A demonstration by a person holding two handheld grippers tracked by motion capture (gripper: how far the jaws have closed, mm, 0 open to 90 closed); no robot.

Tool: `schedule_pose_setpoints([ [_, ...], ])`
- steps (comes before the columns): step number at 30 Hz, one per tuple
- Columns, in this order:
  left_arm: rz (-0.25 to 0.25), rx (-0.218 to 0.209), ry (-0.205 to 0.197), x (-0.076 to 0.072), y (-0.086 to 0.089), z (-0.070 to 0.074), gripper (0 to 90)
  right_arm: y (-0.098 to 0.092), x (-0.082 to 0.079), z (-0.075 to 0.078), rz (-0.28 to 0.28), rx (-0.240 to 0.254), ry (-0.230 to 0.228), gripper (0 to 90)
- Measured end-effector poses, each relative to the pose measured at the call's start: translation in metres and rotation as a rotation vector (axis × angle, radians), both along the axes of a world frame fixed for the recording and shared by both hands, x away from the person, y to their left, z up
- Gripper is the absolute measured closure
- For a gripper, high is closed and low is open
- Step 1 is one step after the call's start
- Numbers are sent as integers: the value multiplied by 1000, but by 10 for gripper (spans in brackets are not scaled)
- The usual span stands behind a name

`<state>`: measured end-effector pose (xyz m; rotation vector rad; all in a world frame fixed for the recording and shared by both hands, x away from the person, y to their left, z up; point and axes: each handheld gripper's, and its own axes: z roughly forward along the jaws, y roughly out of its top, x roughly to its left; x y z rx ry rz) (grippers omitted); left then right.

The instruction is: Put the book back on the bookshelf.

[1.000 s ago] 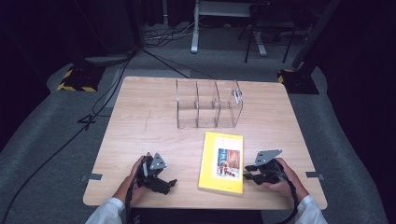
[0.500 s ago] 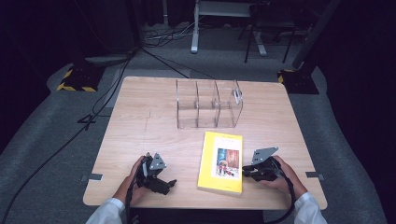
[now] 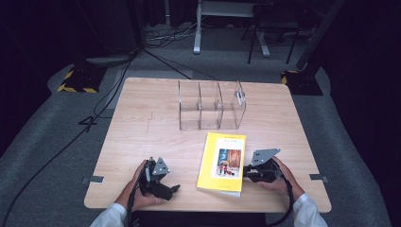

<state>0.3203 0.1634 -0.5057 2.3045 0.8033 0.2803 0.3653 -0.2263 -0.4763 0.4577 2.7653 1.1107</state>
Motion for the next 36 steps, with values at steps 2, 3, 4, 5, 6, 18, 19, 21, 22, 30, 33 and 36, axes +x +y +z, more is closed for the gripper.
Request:
schedule_pose_setpoints([
  [2,-21,3,3,0,-4,0,2,2,0,2,2,2,-10,778],
  [3,-30,8,4,0,-7,1,3,2,0,2,3,13,-11,778],
  [4,-30,8,4,0,-7,1,4,2,0,2,3,13,-11,778],
  [5,-41,13,4,-1,-12,1,4,2,-1,4,3,31,-8,778],
  [6,-50,11,3,-1,-16,1,8,2,-2,5,3,44,-7,777],
  [18,-169,-22,-9,-4,-47,3,147,5,-17,5,33,-31,-2,730],
  [19,-168,-19,-11,-4,-49,2,138,5,-17,5,31,-51,4,733],
  [21,-178,-23,-18,-3,-54,2,136,7,-17,5,21,-90,22,746],
  [22,-185,-23,-20,-3,-56,2,143,8,-17,6,23,-115,31,750],
  [30,-189,-31,-19,-1,-62,1,142,5,-15,4,1,-207,66,762],
  [33,-188,-32,-20,-1,-62,1,142,7,-13,4,5,-237,85,773],
  [36,-188,-32,-20,-1,-62,1,142,11,-12,6,6,-270,95,781],
])
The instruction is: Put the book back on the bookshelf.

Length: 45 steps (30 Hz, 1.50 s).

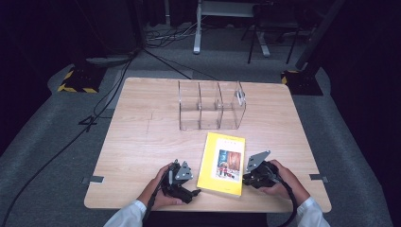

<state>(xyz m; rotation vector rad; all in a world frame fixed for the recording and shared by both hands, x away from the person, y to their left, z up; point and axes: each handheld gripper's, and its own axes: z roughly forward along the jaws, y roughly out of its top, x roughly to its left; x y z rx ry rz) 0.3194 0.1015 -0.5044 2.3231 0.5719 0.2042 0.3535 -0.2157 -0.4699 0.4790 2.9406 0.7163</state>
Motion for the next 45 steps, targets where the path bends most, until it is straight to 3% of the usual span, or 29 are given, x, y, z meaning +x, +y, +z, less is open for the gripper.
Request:
schedule_pose_setpoints([
  [2,0,0,0,0,0,0,142,3,1,1,-8,-65,-10,794],
  [9,0,0,0,0,0,0,142,11,4,3,10,-93,35,808],
  [11,-2,0,0,0,0,0,142,11,5,3,18,-88,29,809],
  [20,-5,-1,-2,1,0,0,142,12,4,-2,33,25,26,830],
  [25,-4,0,-1,0,0,0,142,8,3,5,21,117,15,845],
  [28,-3,1,0,0,0,0,142,9,2,7,19,127,-1,848],
  [35,1,0,2,0,-1,1,148,13,1,12,12,201,-34,856],
  [38,-7,4,-12,-2,-3,3,166,14,0,15,3,234,-50,856],
  [42,-26,-1,-68,-6,-13,11,158,15,1,17,-7,259,-59,856],
  [45,-53,-12,-72,-8,-22,16,169,16,1,19,-12,270,-66,856],
])
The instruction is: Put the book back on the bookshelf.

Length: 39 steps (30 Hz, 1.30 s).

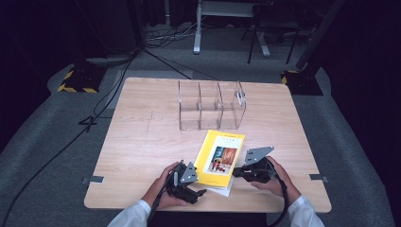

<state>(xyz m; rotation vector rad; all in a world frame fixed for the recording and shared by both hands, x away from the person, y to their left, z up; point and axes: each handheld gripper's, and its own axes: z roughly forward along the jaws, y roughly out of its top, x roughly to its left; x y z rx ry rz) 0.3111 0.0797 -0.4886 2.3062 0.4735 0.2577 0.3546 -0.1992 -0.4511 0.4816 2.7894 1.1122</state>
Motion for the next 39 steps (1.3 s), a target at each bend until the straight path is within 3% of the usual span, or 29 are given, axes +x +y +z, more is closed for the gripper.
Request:
schedule_pose_setpoints([
  [2,-20,0,0,-2,-7,0,168,1,0,1,-1,4,1,857],
  [6,-33,15,-38,-7,-23,0,157,3,0,1,-6,14,-7,858],
  [9,6,13,-72,-7,-32,1,166,4,0,1,-9,16,-10,858],
  [14,48,-12,-100,-7,-36,1,277,4,0,1,-14,31,-9,857],
  [16,43,-22,-100,-6,-34,2,302,4,0,1,-17,36,-7,856],
  [22,29,-67,-135,-10,-27,8,518,1,0,2,-30,54,-7,839],
  [23,26,-72,-143,-11,-25,9,518,0,0,3,-35,62,-5,830],
  [28,8,-73,-161,-12,-23,12,633,-2,-1,2,-30,79,3,754],
  [33,-1,-64,-185,-12,-20,16,727,-10,-4,5,-58,97,-4,598],
  [35,-6,-61,-184,-12,-19,17,757,-15,-5,5,-67,95,-15,560],
  [39,-13,-82,-165,-9,-13,21,790,-23,-8,5,-77,90,-81,468],
])
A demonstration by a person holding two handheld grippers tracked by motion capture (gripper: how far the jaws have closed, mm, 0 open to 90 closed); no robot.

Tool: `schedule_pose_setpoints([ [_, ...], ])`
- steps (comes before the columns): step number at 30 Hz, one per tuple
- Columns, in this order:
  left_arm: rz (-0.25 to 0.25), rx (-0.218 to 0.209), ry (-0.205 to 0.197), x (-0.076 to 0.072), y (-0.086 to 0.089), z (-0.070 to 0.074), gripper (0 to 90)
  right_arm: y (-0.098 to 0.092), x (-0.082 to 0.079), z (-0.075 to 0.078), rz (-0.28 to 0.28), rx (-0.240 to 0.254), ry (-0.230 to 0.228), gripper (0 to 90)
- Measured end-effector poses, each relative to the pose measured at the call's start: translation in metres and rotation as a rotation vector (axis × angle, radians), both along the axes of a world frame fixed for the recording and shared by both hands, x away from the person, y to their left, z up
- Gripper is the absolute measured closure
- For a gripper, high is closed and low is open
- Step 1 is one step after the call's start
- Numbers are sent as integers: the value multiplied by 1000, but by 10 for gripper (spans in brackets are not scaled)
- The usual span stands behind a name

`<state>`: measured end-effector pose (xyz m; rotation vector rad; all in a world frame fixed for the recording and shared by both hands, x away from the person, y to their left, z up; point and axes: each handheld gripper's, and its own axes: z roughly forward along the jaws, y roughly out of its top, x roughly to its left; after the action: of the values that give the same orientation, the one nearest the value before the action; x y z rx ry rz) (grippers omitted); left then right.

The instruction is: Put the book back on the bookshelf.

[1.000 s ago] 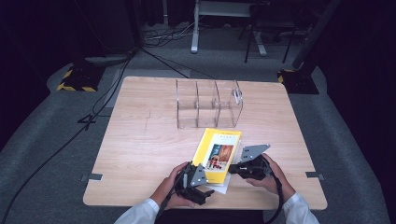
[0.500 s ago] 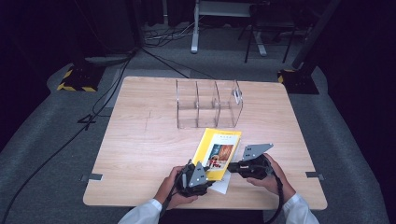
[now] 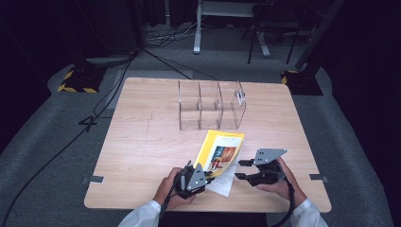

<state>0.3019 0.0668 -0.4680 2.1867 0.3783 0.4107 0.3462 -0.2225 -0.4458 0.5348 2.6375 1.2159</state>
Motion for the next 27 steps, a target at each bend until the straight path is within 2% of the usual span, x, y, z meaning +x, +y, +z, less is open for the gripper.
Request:
schedule_pose_setpoints([
  [4,-6,-2,18,2,9,2,801,-7,1,3,-38,52,-38,403],
  [7,-6,13,11,2,15,5,811,-7,-1,10,-33,102,-87,372],
  [14,-1,20,26,2,35,8,818,5,-4,22,-2,127,-172,324],
  [18,6,19,29,2,44,8,818,18,-2,25,35,134,-179,312],
  [23,5,29,30,2,51,9,818,39,5,23,82,101,-189,306],
  [27,4,35,34,2,59,10,814,49,12,18,111,92,-176,307],
])
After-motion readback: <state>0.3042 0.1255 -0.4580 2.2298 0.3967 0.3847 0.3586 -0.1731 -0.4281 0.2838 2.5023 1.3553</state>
